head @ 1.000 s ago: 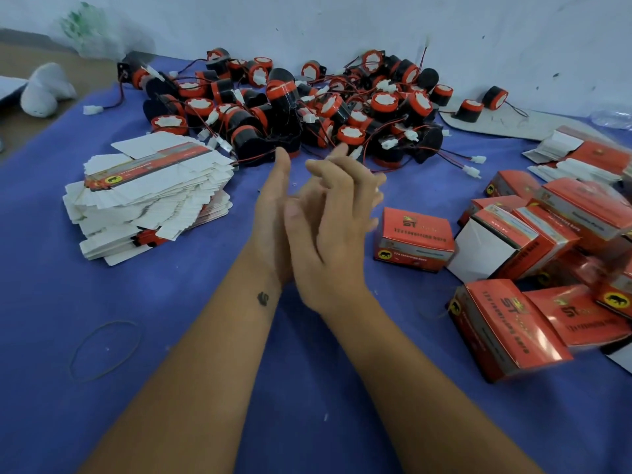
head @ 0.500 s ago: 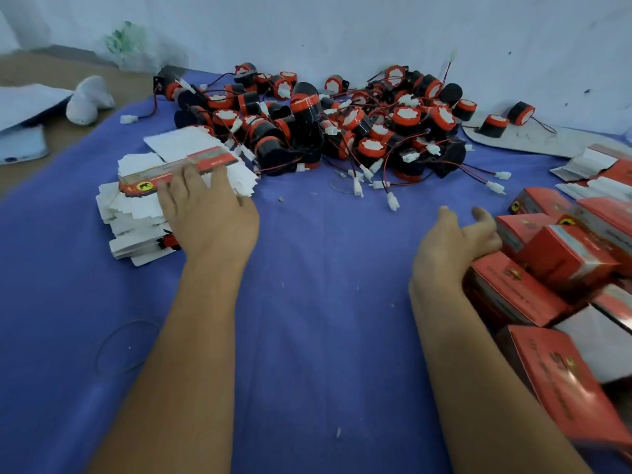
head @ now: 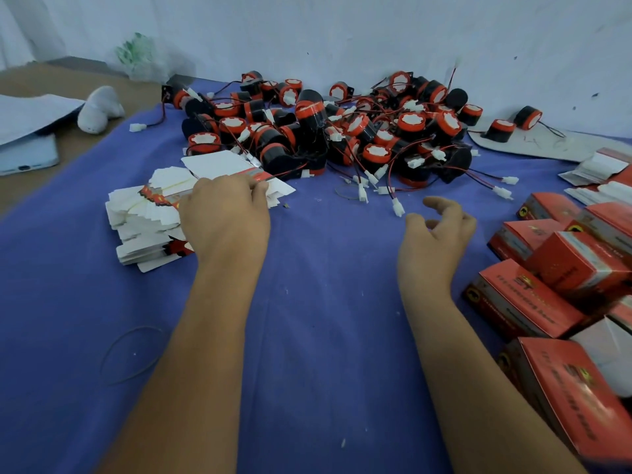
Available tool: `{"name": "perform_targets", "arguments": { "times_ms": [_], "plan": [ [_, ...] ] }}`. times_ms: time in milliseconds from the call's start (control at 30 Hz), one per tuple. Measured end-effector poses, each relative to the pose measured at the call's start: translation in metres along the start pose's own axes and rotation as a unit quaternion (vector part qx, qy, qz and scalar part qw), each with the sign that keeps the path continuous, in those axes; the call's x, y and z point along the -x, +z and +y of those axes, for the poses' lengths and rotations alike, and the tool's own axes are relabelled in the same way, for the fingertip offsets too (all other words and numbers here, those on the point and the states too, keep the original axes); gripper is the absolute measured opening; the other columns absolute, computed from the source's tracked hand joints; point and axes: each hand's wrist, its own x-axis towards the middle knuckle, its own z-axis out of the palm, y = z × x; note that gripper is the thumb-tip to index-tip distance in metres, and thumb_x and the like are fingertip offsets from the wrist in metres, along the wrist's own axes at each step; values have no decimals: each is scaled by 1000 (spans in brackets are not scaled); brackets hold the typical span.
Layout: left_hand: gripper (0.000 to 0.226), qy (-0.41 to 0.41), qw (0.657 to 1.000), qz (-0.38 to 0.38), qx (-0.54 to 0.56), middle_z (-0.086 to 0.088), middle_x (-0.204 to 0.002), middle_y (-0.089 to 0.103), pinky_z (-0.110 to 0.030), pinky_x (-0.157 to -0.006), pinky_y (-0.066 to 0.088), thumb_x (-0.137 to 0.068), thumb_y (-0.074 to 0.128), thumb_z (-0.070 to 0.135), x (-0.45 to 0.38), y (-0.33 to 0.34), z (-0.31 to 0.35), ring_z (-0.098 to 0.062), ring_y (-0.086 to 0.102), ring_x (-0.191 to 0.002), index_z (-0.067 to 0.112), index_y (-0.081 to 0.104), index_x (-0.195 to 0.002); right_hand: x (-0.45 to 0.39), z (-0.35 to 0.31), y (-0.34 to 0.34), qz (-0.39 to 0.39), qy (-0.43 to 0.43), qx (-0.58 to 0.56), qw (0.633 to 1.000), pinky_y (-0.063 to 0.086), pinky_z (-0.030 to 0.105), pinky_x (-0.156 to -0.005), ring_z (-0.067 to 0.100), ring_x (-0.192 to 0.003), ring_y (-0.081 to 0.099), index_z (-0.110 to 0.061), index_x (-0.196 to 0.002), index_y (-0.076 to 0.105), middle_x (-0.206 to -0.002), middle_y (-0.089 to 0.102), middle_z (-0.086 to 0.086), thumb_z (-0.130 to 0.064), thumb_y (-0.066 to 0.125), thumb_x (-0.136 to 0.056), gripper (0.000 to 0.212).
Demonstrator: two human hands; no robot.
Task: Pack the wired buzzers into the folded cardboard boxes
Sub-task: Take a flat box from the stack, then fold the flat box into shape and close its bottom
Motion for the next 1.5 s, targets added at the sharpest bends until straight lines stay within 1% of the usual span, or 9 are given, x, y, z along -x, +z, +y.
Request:
{"name": "perform_targets", "arguments": {
  "times_ms": [367,500,600,733,867,1000,1100,1267,1500],
  "plan": [
    [17,210,976,51,-6,1,-77,71,-34,-78,20,-94,59,24,38,-1,52,-25,58,-82,26,76,-91,16,2,8,-205,-251,90,942,36,18,-89,8,-111,45,-19,-132,52,-125,50,-9,-8,59,-88,45],
    [19,265,964,33,5,6,-70,66,-31,-85,21,-91,58,20,51,6,63,-19,57,-81,27,72,-81,14,4,9,-176,-280,164,930,40,34,-84,19,-96,46,-14,-108,67,-107,63,1,-13,56,-88,24],
    [27,291,955,42,44,9,-96,72,-37,-99,20,-98,47,31,51,8,62,-17,57,-107,27,73,-94,10,6,6,-141,-300,197,923,40,38,-73,22,-81,47,-11,-91,70,-90,64,2,-11,59,-86,12],
    [31,206,951,137,185,-2,-139,54,-45,-105,24,-94,50,29,43,3,57,-27,40,-134,24,66,-121,10,7,4,-154,-197,153,956,41,34,-67,16,-77,51,-18,-82,66,-83,62,-3,-23,57,-96,16],
    [49,62,915,12,397,1,-152,39,-49,-116,24,-92,45,30,31,4,45,-21,23,-143,24,47,-141,12,1,1,-168,-119,66,976,34,41,-53,26,-57,37,-16,-62,32,-55,36,0,-20,53,-98,42],
    [55,55,884,-57,461,8,-160,26,-39,-121,17,-93,43,29,30,13,38,-10,15,-147,32,36,-148,17,-8,1,-200,-72,-58,975,27,17,-49,7,-53,21,-11,-62,28,-53,24,-9,-17,51,-100,45],
    [56,49,864,-91,492,11,-161,21,-32,-119,15,-95,46,27,31,16,39,-5,14,-148,36,31,-148,16,-9,1,-209,-55,-100,971,24,27,-54,9,-58,21,-3,-65,32,-57,25,-3,-13,50,-100,40],
    [63,68,832,-123,537,19,-158,21,-34,-122,20,-92,50,32,32,16,42,2,16,-145,41,23,-147,17,-6,1,-198,-83,-92,972,32,46,-55,28,-62,34,2,-81,56,-72,47,21,-3,45,-94,17],
    [76,184,892,29,413,-15,-164,0,-54,-120,12,-90,60,46,33,11,44,-26,-1,-152,29,19,-153,16,-2,-2,-155,-264,48,951,29,35,-49,10,-56,33,-25,-73,45,-58,38,-11,-16,42,-95,23]
  ]
}}
